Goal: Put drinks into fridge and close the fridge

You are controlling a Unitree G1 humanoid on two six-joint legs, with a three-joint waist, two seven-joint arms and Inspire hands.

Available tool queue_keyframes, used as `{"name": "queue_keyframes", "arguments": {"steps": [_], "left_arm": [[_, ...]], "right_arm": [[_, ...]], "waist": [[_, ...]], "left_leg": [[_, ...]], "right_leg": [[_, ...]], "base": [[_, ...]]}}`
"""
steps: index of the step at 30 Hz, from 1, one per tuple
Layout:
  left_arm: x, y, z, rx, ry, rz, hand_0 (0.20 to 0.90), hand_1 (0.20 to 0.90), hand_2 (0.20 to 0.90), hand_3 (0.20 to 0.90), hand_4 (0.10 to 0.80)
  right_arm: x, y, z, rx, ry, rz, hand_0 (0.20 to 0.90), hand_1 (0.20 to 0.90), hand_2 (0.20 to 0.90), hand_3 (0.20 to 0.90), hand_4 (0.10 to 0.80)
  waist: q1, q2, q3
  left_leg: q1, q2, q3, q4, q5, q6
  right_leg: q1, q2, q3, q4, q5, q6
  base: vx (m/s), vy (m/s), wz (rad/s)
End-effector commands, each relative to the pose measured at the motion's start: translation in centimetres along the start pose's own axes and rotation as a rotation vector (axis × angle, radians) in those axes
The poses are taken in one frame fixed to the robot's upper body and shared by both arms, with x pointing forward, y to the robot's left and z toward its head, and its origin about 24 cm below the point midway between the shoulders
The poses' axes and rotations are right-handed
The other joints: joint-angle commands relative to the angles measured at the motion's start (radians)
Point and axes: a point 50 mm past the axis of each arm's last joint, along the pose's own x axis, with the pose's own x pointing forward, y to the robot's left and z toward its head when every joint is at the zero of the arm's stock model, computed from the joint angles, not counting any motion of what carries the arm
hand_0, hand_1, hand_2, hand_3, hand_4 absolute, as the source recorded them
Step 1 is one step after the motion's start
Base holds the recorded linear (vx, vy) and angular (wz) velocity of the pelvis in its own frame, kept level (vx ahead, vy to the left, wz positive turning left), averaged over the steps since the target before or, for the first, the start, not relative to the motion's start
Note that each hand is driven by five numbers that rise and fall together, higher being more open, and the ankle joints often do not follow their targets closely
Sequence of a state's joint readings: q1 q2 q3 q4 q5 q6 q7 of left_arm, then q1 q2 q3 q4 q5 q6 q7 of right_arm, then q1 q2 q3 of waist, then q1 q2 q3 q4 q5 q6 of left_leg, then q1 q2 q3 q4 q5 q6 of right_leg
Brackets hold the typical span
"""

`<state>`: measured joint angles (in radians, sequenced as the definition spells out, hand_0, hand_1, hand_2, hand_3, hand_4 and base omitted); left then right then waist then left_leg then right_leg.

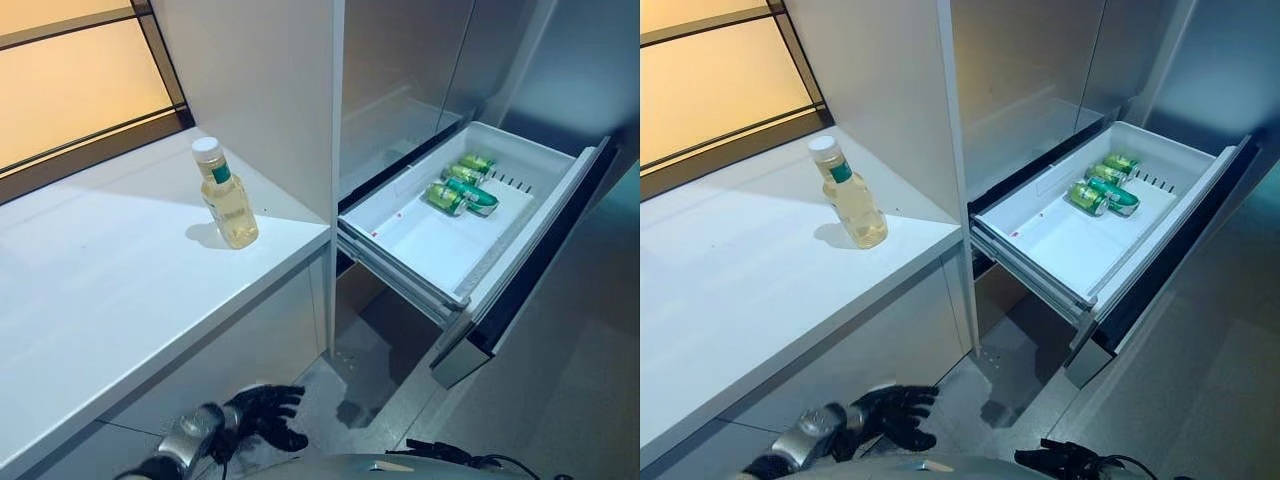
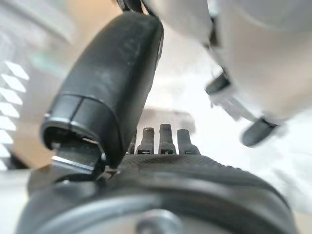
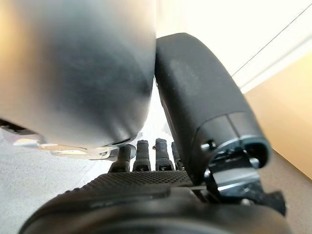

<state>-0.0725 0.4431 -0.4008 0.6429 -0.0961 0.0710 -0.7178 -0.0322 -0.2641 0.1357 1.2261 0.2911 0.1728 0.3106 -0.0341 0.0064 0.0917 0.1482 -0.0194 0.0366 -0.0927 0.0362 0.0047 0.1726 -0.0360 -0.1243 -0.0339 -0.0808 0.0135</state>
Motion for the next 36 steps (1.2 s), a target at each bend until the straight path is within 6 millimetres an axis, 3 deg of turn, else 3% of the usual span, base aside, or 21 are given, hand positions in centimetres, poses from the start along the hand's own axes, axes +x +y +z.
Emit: {"name": "queue_keyframes", "arguments": {"steps": [1, 3, 5, 7, 10, 14, 18, 19, 22, 23, 24, 26, 30, 36], "left_arm": [[-0.3, 0.5, 8.4, 0.057, -0.244, -0.216, 0.900, 0.900, 0.900, 0.900, 0.800], [-1.2, -0.1, 11.7, 0.057, -0.361, -0.295, 0.900, 0.900, 0.900, 0.900, 0.800], [-3.1, -1.6, 16.8, 0.084, -0.558, -0.379, 0.900, 0.900, 0.900, 0.900, 0.800], [-4.1, -2.3, 18.7, 0.108, -0.647, -0.390, 0.900, 0.900, 0.900, 0.900, 0.800], [-7.4, -3.5, 23.0, 0.133, -0.964, -0.402, 0.900, 0.900, 0.900, 0.900, 0.800], [-11.7, -3.7, 26.4, 0.154, -1.297, -0.320, 0.900, 0.900, 0.900, 0.900, 0.800], [-15.7, -3.0, 27.8, 0.192, -1.552, -0.128, 0.900, 0.900, 0.900, 0.900, 0.800], [-17.7, -2.7, 28.3, 0.234, -1.656, 0.010, 0.900, 0.900, 0.900, 0.900, 0.800], [-20.6, -2.2, 28.4, 0.283, -1.800, 0.256, 0.900, 0.900, 0.900, 0.900, 0.800], [-22.1, -2.0, 28.3, 0.331, -1.858, 0.431, 0.900, 0.900, 0.900, 0.900, 0.800], [-22.1, -2.0, 28.3, 0.331, -1.858, 0.432, 0.900, 0.900, 0.900, 0.900, 0.800], [-24.0, -2.1, 28.1, 0.457, -1.897, 0.716, 0.900, 0.900, 0.900, 0.900, 0.800], [-25.8, -1.7, 27.9, 0.500, -1.933, 0.966, 0.900, 0.900, 0.900, 0.900, 0.800], [-25.4, -0.7, 28.0, 0.422, -1.864, 1.015, 0.900, 0.900, 0.900, 0.900, 0.800]], "right_arm": [[-0.4, -1.0, 0.6, -0.062, 0.019, -0.001, 0.900, 0.900, 0.900, 0.900, 0.800], [-0.3, -1.0, 0.4, -0.061, 0.019, -0.005, 0.900, 0.900, 0.900, 0.900, 0.800], [-0.3, -1.0, -0.2, -0.059, 0.024, -0.011, 0.900, 0.900, 0.900, 0.900, 0.800], [-0.2, -0.9, -0.5, -0.059, 0.029, -0.014, 0.900, 0.900, 0.900, 0.900, 0.800], [-0.2, -0.7, -1.5, -0.053, 0.041, -0.016, 0.900, 0.900, 0.900, 0.900, 0.800], [0.0, -0.3, -2.4, -0.055, 0.058, -0.012, 0.900, 0.900, 0.900, 0.900, 0.800], [0.1, 0.1, -3.1, -0.053, 0.069, -0.007, 0.900, 0.900, 0.900, 0.900, 0.800], [0.1, 0.3, -3.4, -0.050, 0.073, -0.005, 0.900, 0.900, 0.900, 0.900, 0.800], [0.1, 0.5, -3.9, -0.046, 0.080, -0.001, 0.900, 0.900, 0.900, 0.900, 0.800], [0.1, 0.6, -4.1, -0.045, 0.083, -0.001, 0.900, 0.900, 0.900, 0.900, 0.800], [0.1, 0.6, -4.1, -0.045, 0.083, -0.001, 0.900, 0.900, 0.900, 0.900, 0.800], [0.2, 0.7, -4.3, -0.039, 0.085, 0.002, 0.900, 0.900, 0.900, 0.900, 0.800], [0.2, 0.8, -4.4, -0.035, 0.085, 0.003, 0.900, 0.900, 0.900, 0.900, 0.800], [0.3, 0.9, -3.9, -0.040, 0.081, 0.004, 0.900, 0.900, 0.900, 0.900, 0.800]], "waist": [[-0.008, 0.055, -0.008], [-0.009, 0.059, -0.009], [-0.009, 0.063, -0.015], [-0.010, 0.064, -0.018], [-0.011, 0.064, -0.030], [-0.015, 0.057, -0.042], [-0.017, 0.050, -0.053], [-0.017, 0.046, -0.058], [-0.015, 0.040, -0.066], [-0.014, 0.037, -0.069], [-0.014, 0.037, -0.069], [-0.010, 0.031, -0.072], [-0.004, 0.026, -0.077], [-0.002, 0.024, -0.073]], "left_leg": [[-0.005, -0.011, 0.070, 0.015, -0.094, 0.015], [-0.003, -0.012, 0.068, 0.013, -0.095, 0.017], [0.002, -0.017, 0.062, 0.008, -0.101, 0.024], [0.004, -0.018, 0.059, 0.007, -0.103, 0.026], [0.013, -0.022, 0.049, 0.005, -0.110, 0.030], [0.023, -0.022, 0.046, 0.005, -0.117, 0.031], [0.027, -0.021, 0.043, 0.005, -0.120, 0.031], [0.028, -0.022, 0.040, 0.005, -0.121, 0.031], [0.029, -0.022, 0.037, 0.005, -0.122, 0.031], [0.030, -0.022, 0.036, 0.005, -0.122, 0.031], [0.030, -0.022, 0.036, 0.005, -0.122, 0.031], [0.030, -0.020, 0.036, 0.005, -0.121, 0.029], [0.028, -0.018, 0.036, 0.005, -0.119, 0.026], [0.027, -0.016, 0.038, 0.007, -0.115, 0.023]], "right_leg": [[-0.083, 0.018, -0.017, 0.058, 0.011, 0.069], [-0.082, 0.018, -0.013, 0.056, 0.012, 0.070], [-0.077, 0.018, -0.009, 0.052, 0.011, 0.072], [-0.075, 0.018, -0.008, 0.050, 0.011, 0.072], [-0.063, 0.020, -0.004, 0.042, 0.010, 0.069], [-0.052, 0.023, -0.004, 0.040, 0.003, 0.064], [-0.047, 0.027, -0.002, 0.040, -0.003, 0.058], [-0.046, 0.029, -0.002, 0.039, -0.005, 0.056], [-0.043, 0.033, -0.001, 0.038, -0.011, 0.051], [-0.042, 0.034, -0.001, 0.038, -0.013, 0.049], [-0.042, 0.034, -0.001, 0.038, -0.013, 0.049], [-0.040, 0.037, -0.001, 0.039, -0.018, 0.046], [-0.041, 0.040, -0.003, 0.041, -0.022, 0.041], [-0.044, 0.041, -0.004, 0.051, -0.027, 0.038]], "base": [[-0.003, 0.016, -0.05], [0.000, 0.013, -0.05], [0.003, 0.007, -0.02], [0.000, 0.000, 0.00], [0.043, 0.002, 0.02], [0.049, -0.008, -0.02], [0.028, -0.008, 0.00], [0.027, -0.016, -0.03], [0.024, -0.012, -0.05], [0.000, 0.000, 0.00], [0.000, 0.000, 0.00], [0.000, 0.000, 0.00], [0.000, 0.000, 0.00], [0.000, 0.000, 0.00]]}}
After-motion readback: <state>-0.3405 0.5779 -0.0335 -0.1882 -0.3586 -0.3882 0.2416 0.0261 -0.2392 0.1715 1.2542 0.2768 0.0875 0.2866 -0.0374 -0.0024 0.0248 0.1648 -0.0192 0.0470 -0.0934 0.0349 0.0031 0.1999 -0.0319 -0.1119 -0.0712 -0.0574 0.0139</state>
